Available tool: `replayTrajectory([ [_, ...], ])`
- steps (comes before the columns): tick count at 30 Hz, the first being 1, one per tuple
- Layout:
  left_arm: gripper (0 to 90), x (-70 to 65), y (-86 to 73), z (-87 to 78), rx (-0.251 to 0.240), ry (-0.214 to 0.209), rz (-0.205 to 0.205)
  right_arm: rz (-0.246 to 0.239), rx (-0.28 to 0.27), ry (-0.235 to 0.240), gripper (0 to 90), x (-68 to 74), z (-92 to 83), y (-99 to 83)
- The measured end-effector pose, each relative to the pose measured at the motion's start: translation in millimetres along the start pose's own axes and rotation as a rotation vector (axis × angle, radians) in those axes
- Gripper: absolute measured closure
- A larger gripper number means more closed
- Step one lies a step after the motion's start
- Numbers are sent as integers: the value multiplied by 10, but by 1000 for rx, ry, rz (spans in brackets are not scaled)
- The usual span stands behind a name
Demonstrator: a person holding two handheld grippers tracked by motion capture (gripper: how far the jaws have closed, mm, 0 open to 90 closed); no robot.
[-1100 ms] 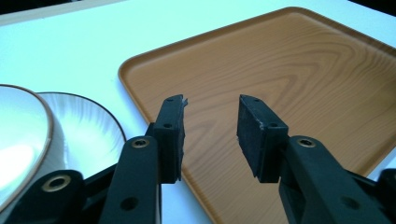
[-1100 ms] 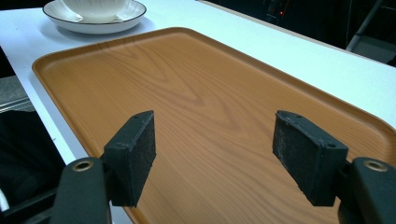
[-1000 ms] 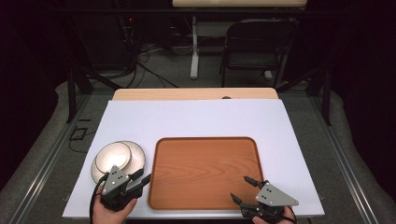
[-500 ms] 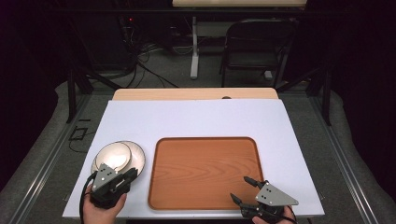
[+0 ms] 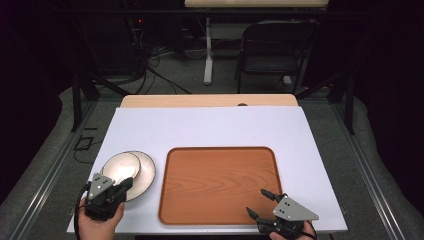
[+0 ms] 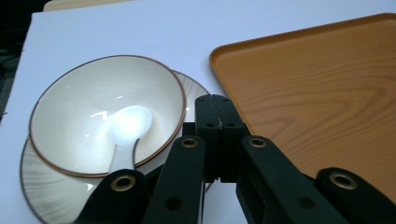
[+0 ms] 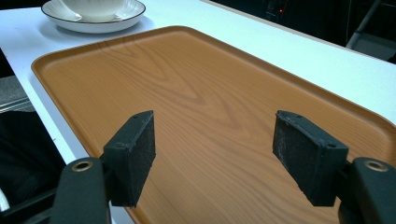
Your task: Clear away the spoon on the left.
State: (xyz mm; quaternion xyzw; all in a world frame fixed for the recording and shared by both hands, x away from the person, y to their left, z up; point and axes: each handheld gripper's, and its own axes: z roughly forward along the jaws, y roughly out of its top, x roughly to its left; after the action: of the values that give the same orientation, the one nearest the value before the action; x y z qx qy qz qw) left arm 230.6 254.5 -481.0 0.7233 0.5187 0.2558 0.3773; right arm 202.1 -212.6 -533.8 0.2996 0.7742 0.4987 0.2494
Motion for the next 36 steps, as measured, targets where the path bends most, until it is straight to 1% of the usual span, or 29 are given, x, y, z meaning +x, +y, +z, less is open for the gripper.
replayTrajectory([
  [5,900,57,-25,-21,27,14,-1,8,-3,-4,297,-5,-8,0],
  [7,900,74,-42,-20,36,12,-2,5,-2,-4,297,-6,-7,2],
  [12,900,120,-84,-18,53,29,-3,-1,0,-2,297,1,-2,3],
  [17,900,168,-127,-25,64,49,-6,6,-1,-4,297,0,-2,2],
  [21,900,214,-160,-23,70,62,-19,3,1,-3,297,2,1,3],
  [26,900,270,-175,-35,78,81,-22,4,4,-4,297,4,4,1],
  [29,900,330,-186,-38,80,104,-27,5,3,-5,297,5,4,2],
  [33,900,366,-196,-39,81,113,-33,5,4,-5,297,3,5,1],
  [36,900,390,-198,-38,82,128,-31,7,3,-5,297,0,4,2],
])
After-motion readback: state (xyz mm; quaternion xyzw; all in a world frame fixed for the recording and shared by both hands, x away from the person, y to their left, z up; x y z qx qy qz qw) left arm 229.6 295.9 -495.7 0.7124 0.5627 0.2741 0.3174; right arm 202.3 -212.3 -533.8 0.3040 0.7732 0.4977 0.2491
